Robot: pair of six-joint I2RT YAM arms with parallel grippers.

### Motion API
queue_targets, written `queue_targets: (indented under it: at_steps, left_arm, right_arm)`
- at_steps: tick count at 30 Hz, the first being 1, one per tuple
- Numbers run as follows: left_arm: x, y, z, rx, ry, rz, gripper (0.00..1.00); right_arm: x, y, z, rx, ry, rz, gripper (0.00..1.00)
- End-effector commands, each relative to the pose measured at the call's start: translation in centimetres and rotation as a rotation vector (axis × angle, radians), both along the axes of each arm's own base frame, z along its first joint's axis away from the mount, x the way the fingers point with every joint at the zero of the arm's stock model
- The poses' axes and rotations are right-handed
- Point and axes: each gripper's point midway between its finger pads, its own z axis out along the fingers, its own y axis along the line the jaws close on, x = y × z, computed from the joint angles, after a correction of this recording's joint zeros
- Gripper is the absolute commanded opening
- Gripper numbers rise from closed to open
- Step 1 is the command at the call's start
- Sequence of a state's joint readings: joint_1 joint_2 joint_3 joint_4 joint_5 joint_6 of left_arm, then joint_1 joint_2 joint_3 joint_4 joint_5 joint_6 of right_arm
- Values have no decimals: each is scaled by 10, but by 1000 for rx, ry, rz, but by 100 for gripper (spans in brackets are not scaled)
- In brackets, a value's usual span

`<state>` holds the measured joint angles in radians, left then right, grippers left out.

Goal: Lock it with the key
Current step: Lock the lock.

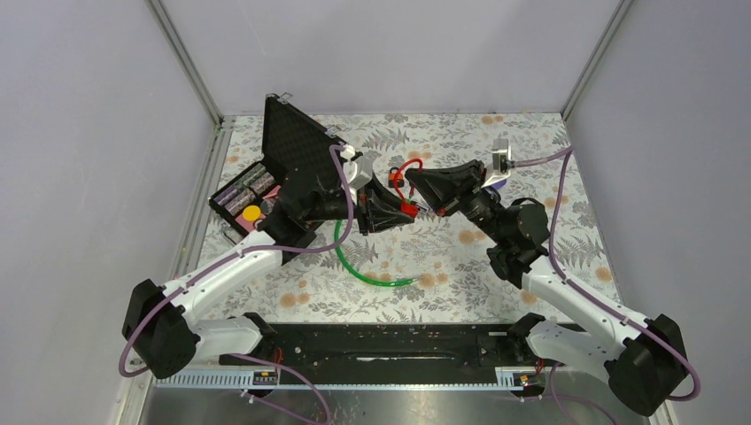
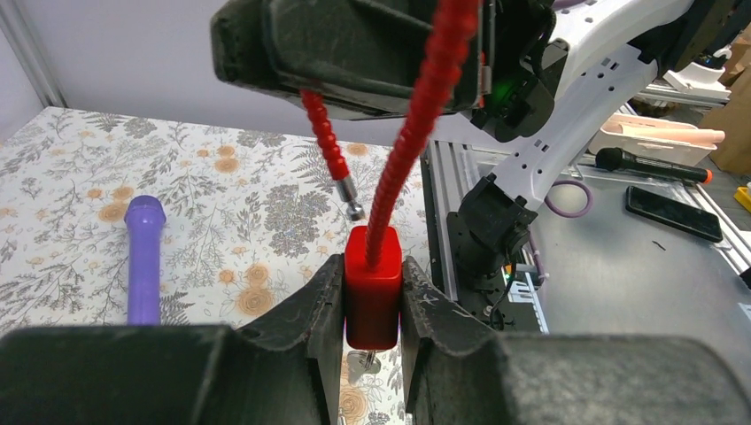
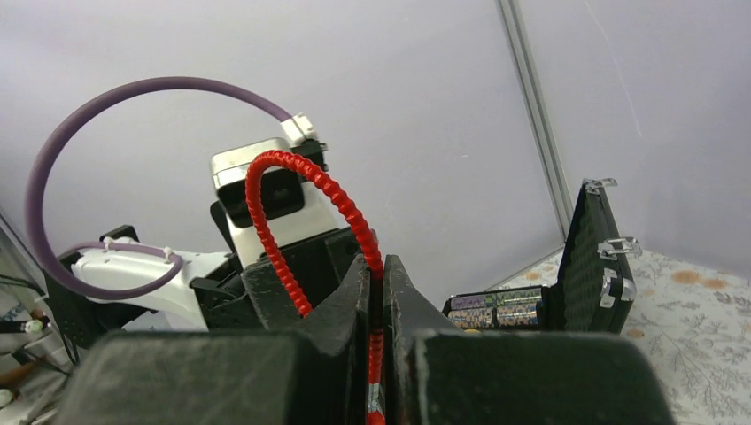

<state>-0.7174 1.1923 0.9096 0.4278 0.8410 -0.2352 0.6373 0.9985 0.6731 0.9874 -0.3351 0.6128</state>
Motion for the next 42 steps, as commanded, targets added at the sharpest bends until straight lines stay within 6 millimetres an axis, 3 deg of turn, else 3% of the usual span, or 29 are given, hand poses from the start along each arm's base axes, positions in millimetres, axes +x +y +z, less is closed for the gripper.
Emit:
queue_targets:
  at_steps: [1, 13, 26, 29, 35, 42]
  left_arm:
    - [1, -6, 20, -47, -84, -22, 0]
    - [5, -2, 35, -114, -112, 30, 0]
    - [2, 1, 44, -159, -106, 34, 0]
    - [2, -1, 41, -148, -95, 23, 0]
    - [8, -2, 33, -120, -85, 48, 0]
    - [5, -1, 27, -99, -82, 37, 0]
  right_arm:
    - [-29, 4, 23, 25, -191, 54, 0]
    - [-41, 7, -2, -38, -213, 93, 0]
    - [-41, 0, -20, -138, -191, 37, 0]
    - [-41, 1, -15, -128, -198, 45, 0]
    - [-50, -3, 16, -68, -248, 57, 0]
    - [-40, -3, 32, -48, -251, 25, 0]
